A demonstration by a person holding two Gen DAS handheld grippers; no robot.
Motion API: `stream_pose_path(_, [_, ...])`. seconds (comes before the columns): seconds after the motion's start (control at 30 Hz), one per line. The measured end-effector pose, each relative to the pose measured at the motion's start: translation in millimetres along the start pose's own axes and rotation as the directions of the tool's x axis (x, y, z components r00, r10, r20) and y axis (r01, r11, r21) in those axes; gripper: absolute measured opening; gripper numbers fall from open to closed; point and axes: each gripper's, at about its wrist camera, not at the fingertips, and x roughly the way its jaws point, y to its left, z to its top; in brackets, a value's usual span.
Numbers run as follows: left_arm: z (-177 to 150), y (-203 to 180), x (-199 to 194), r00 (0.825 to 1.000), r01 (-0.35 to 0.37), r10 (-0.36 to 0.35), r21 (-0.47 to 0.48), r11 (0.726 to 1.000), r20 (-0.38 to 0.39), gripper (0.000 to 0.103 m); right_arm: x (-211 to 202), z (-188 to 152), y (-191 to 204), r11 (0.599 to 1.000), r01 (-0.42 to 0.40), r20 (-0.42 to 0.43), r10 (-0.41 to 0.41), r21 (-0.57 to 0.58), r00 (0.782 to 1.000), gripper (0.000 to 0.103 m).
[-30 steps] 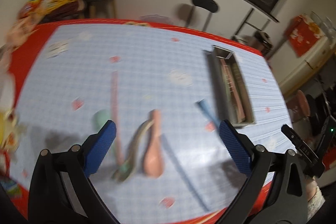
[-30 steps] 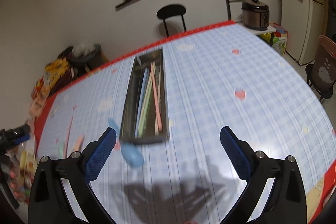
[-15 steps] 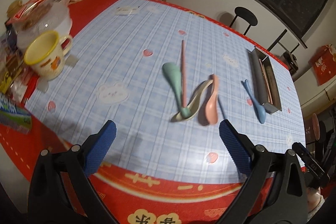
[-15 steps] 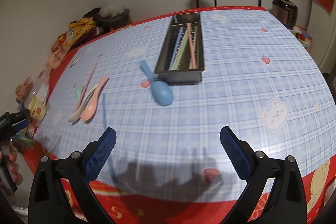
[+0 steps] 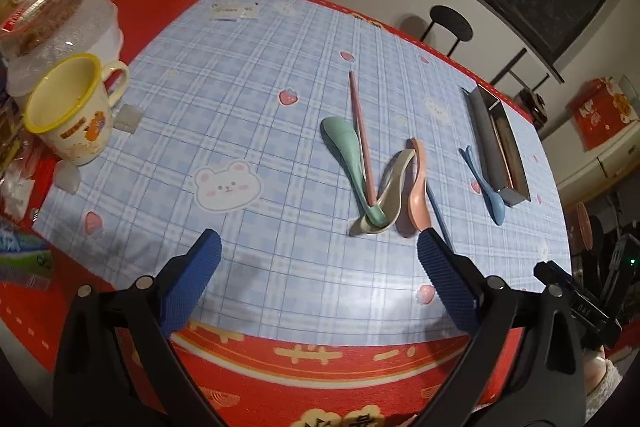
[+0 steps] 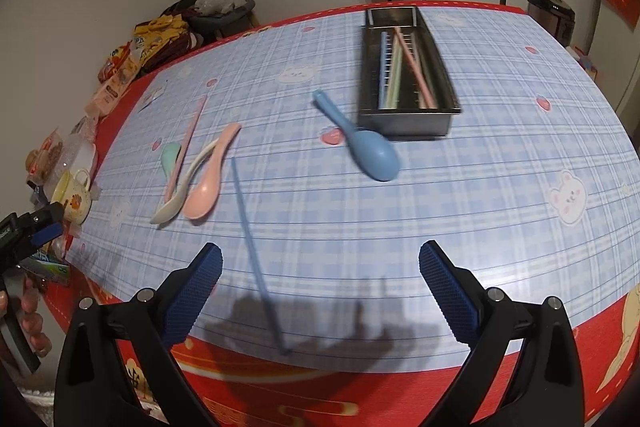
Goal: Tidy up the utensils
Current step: 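Withdraw both tools and move them toward the blue and pink chopsticks, then close the right tool on the blue chopstick while the left tool closes on the pink chopstick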
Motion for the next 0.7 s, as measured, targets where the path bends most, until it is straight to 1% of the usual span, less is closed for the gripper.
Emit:
stream_pose_path(0.1, [5,8,9,0.999,0.045,-0.045,0.011,0.999,-0.010,0.097,6,-3,12,1.000,0.017,-0.013,-0.017,-0.004,1.000,0.094])
stream_pose_path(0.17, [9,10,15,0.997,0.075,-0.074,0.024,0.997,-0.018,0.097,12,-5,20,1.000,0.024,-0.027,-0.024,0.000,0.999,0.086])
stream_pose_path(0.2, [11,11,18,0.996,0.092,-0.091,0.035,0.995,-0.022,0.096,14,-6,23,1.000,0.027,-0.031,-0.027,0.001,0.999,0.083])
stream_pose_path(0.27, [14,11,25,0.993,0.119,-0.118,0.056,0.991,-0.030,0.096,21,-5,30,0.999,0.032,-0.036,-0.032,0.002,0.999,0.076])
stream_pose_path(0.3, [15,12,30,0.991,0.131,-0.129,0.069,0.989,-0.037,0.096,25,-4,34,0.999,0.031,-0.043,-0.031,0.007,0.999,0.074])
stream_pose_path(0.37, [19,12,40,0.988,0.149,-0.145,0.087,0.985,-0.053,0.093,33,-2,40,1.000,0.021,-0.057,-0.020,0.019,0.998,0.064])
stream_pose_path(0.43, [23,14,49,0.984,0.169,-0.163,0.082,0.982,-0.074,0.084,40,3,48,1.000,0.006,-0.073,-0.004,0.024,0.997,0.058])
stream_pose_path(0.47, [24,15,54,0.980,0.184,-0.177,0.074,0.980,-0.086,0.083,44,6,53,1.000,0.004,-0.078,-0.002,0.015,0.997,0.056])
stream_pose_path(0.53, [27,16,63,0.976,0.201,-0.194,0.064,0.978,-0.102,0.082,47,11,60,1.000,0.002,-0.078,-0.002,-0.006,0.997,0.053])
stream_pose_path(0.7, [33,15,83,0.971,0.207,-0.197,0.062,0.976,-0.134,0.078,58,22,73,0.999,-0.011,-0.077,0.007,-0.045,0.997,0.052])
